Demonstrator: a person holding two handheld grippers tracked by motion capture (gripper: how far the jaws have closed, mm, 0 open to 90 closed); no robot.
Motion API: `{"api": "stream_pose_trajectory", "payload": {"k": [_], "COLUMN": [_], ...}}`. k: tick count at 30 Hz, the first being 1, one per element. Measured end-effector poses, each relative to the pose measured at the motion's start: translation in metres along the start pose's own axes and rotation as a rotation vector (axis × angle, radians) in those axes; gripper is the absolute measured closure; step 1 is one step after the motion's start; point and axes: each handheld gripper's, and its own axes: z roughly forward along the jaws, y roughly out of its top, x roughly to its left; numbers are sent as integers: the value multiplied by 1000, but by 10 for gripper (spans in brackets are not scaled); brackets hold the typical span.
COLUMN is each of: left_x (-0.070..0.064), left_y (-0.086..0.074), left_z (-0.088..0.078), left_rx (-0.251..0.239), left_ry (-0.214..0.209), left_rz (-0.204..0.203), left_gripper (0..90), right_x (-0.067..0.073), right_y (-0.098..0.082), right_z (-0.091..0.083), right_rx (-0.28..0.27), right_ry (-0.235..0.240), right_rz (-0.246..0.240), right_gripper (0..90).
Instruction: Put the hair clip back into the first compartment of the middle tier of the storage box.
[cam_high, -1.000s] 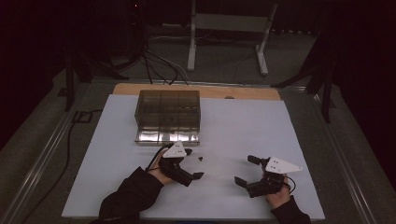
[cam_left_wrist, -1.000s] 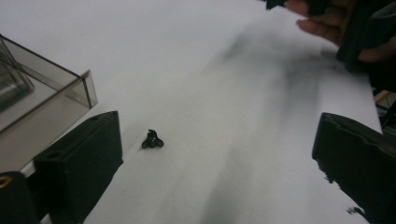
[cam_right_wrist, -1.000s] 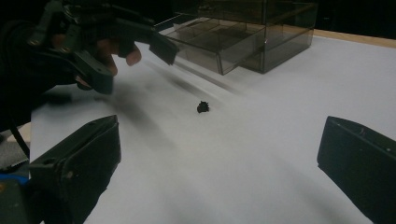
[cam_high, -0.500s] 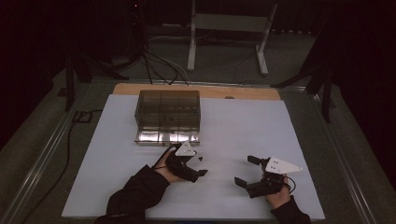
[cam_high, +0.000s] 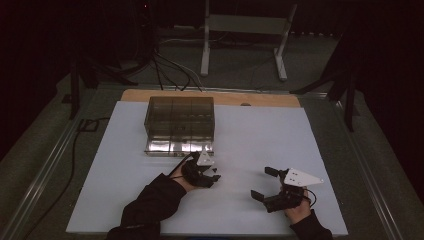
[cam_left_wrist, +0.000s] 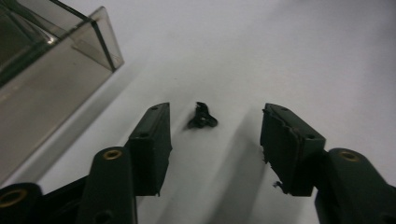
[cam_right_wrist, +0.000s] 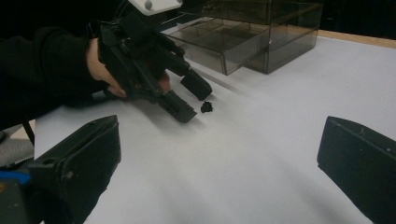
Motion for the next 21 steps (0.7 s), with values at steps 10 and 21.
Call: {"api": "stream_pose_trajectory", "payload": {"k": [10, 21], "left_x": [6, 4], "left_y": [3, 9], "left_z": [6, 9], "left_rx": [-10, 5], "left_ry": [5, -15], "left_rz": [5, 52], "left_gripper": [528, 725], "right_x": [-1, -1], "right_y": [0, 0], "right_z": [0, 0], "right_rx": [-1, 1], "right_ry": [1, 2], "right_rz": [1, 4], "right_gripper": [0, 0]}}
